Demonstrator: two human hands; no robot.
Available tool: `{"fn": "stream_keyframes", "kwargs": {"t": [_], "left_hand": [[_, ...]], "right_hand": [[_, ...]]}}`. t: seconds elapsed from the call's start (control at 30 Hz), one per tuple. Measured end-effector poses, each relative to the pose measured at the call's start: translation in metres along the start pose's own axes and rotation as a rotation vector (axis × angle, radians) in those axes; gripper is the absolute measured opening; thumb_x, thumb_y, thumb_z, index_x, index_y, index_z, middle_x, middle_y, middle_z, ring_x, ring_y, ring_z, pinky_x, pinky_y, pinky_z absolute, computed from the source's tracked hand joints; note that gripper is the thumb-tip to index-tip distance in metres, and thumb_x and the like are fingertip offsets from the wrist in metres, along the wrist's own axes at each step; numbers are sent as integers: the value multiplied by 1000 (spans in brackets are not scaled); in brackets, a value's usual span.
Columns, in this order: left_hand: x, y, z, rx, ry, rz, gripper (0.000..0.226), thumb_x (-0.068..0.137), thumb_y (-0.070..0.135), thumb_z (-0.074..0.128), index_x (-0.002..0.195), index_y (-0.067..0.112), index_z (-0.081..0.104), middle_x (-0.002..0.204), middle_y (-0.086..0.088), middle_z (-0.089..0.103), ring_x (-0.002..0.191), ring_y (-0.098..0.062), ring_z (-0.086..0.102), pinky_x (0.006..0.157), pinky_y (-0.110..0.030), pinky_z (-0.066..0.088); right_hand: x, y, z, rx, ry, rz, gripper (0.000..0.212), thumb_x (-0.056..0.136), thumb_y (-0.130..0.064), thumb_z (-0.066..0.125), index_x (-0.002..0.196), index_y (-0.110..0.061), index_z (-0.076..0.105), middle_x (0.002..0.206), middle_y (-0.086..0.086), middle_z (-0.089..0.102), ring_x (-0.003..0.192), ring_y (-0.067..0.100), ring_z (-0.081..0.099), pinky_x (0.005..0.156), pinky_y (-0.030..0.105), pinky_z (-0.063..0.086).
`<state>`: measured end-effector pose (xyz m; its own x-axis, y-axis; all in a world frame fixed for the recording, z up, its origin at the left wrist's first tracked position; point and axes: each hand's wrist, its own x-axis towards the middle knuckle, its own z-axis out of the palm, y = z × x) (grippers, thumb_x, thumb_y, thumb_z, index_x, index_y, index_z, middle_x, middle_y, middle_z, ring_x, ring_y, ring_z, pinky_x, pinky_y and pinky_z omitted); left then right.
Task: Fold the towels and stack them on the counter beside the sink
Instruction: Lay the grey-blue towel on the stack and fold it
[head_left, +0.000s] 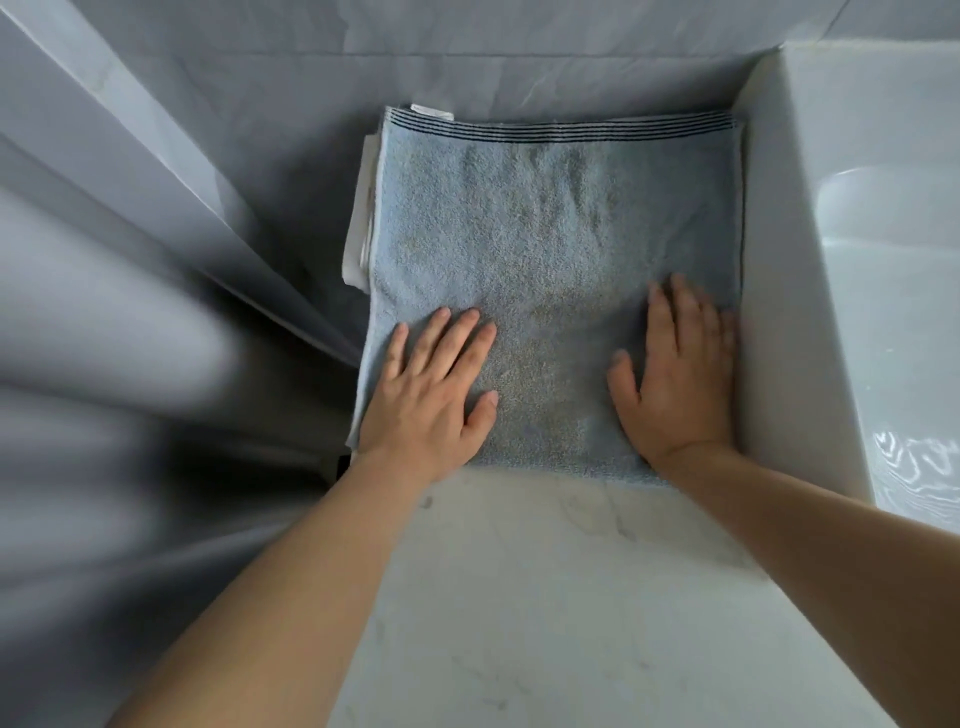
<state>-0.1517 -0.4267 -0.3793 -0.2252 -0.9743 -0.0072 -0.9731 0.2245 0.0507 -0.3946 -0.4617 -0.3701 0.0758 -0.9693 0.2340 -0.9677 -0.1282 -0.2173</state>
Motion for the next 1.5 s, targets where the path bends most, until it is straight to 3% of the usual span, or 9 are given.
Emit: {"fn": "stream_keyframes", "kwargs": {"t": [0.07,0.17,0.7,1.0,1.13,1.27,1.33,1.43,1.5], "left_hand": [[0,0,1,2,-14,-4,70,94,52,31,159,25,25,166,4,20,154,-18,11,123,-52,9],[0,-1,-1,-8,-22,-11,71,94,53,29,159,25,24,166,5,19,154,-18,9,124,-51,7],[1,-4,0,-43,-83,-34,73,93,59,22,160,33,9,168,14,3,154,-10,-6,120,-61,-3],[-14,-41,-22,-50,-341,0,98,76,78,9,158,29,-13,165,6,-23,150,-16,-27,122,-45,-14],[-35,-35,-41,32,-312,221,104,65,65,40,158,20,24,163,-5,20,152,-29,14,123,-55,9],[-33,-28,-45,74,-274,259,96,60,32,75,148,11,44,148,-12,45,136,-36,43,110,-51,40],[-29,-28,-48,141,-255,266,80,70,19,67,147,13,46,146,-11,47,131,-34,48,100,-45,48],[-20,-36,-57,158,-236,238,56,75,6,60,130,13,58,132,-10,55,115,-31,57,76,-39,56],[-10,-44,-72,58,-264,107,24,80,6,62,103,11,62,111,-8,61,101,-31,61,67,-36,49]], "right_hand": [[-7,-15,-1,78,13,-199,61,89,-33,43,143,-4,45,146,17,44,133,36,40,116,52,22],[-16,-18,6,33,-225,-424,62,95,-41,35,149,-10,39,151,10,41,140,30,36,119,48,18],[-22,-1,2,-150,-413,-212,71,90,-61,22,154,-31,24,162,-5,20,150,26,11,117,60,7],[-18,-4,-3,-203,-501,-215,73,89,-60,23,155,-28,21,163,-3,16,150,28,10,114,66,7],[-13,-7,-17,-208,-625,-231,80,86,-63,14,157,-25,10,165,2,3,151,30,3,116,63,3],[-29,-18,-35,-169,-660,-342,91,80,-70,33,152,-16,30,159,11,27,143,32,29,114,60,24],[-40,-23,-40,-216,-718,-343,95,78,-71,35,155,-16,23,162,9,20,147,30,24,114,59,24],[-37,-23,-48,-308,-775,-367,88,85,-43,51,157,-13,9,164,7,4,150,28,12,116,54,22],[-29,-22,-57,-425,-772,-381,78,81,-26,63,151,-11,32,154,12,31,136,32,36,102,48,41]]}}
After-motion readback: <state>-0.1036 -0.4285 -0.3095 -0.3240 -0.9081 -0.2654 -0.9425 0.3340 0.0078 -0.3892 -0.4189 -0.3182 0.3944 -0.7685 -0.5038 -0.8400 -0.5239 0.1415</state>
